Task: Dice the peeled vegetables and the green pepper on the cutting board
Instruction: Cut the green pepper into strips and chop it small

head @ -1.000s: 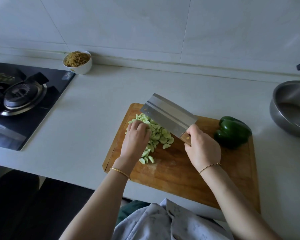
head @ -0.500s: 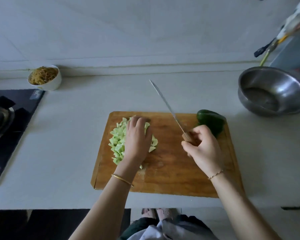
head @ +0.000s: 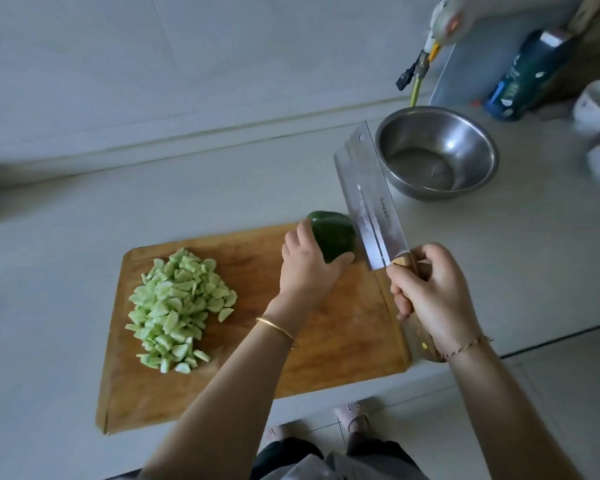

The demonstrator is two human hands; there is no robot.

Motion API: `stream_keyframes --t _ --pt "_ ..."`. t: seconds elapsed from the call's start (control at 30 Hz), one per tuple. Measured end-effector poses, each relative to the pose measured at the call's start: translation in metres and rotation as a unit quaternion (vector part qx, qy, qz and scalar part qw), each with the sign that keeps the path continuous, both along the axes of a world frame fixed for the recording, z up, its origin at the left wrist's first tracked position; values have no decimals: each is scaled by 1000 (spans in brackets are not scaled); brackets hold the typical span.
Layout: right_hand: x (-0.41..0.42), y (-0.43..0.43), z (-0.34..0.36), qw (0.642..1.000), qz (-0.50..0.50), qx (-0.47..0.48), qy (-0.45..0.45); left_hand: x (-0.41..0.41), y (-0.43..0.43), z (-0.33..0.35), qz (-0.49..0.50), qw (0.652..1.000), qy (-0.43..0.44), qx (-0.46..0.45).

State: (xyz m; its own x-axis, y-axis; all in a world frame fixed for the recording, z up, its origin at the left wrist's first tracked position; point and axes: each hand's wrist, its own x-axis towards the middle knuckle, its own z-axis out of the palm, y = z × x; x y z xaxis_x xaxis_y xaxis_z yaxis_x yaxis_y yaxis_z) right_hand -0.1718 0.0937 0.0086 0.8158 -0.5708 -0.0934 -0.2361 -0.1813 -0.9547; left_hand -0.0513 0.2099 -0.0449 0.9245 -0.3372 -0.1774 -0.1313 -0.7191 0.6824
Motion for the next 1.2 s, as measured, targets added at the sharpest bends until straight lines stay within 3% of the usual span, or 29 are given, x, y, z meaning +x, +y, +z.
stream_keyframes --t 0.1,0.2,0.23,0.3,0.4,0.63,0.77,0.87,1.0,1.2 --pt "4 -23 2 1000 17 -10 5 -3 -31 -5 10 995 -36 87" --pt "11 -46 3 998 55 -23 8 -1 -47 -10 73 992 -43 96" --pt "13 -53 3 997 68 -22 7 1 -48 -9 103 991 -31 74" --pt "20 -65 2 995 94 -19 5 3 -44 -3 185 981 24 -54" --pt "30 -73 -2 992 123 1 2 4 -28 4 311 904 153 -250" --pt "44 -66 -12 981 193 -5 -6 -2 -5 7 393 750 366 -386" --pt "46 -64 -13 976 215 -8 -18 -3 -6 3 387 706 442 -396" --pt "45 -62 -15 970 240 -40 -21 -5 -7 2 375 707 478 -362" --pt "47 -59 -23 957 271 -101 -2 -7 -10 -1 369 740 471 -308" --pt "52 -53 -35 922 323 -206 51 -5 -6 2 381 869 288 -127"
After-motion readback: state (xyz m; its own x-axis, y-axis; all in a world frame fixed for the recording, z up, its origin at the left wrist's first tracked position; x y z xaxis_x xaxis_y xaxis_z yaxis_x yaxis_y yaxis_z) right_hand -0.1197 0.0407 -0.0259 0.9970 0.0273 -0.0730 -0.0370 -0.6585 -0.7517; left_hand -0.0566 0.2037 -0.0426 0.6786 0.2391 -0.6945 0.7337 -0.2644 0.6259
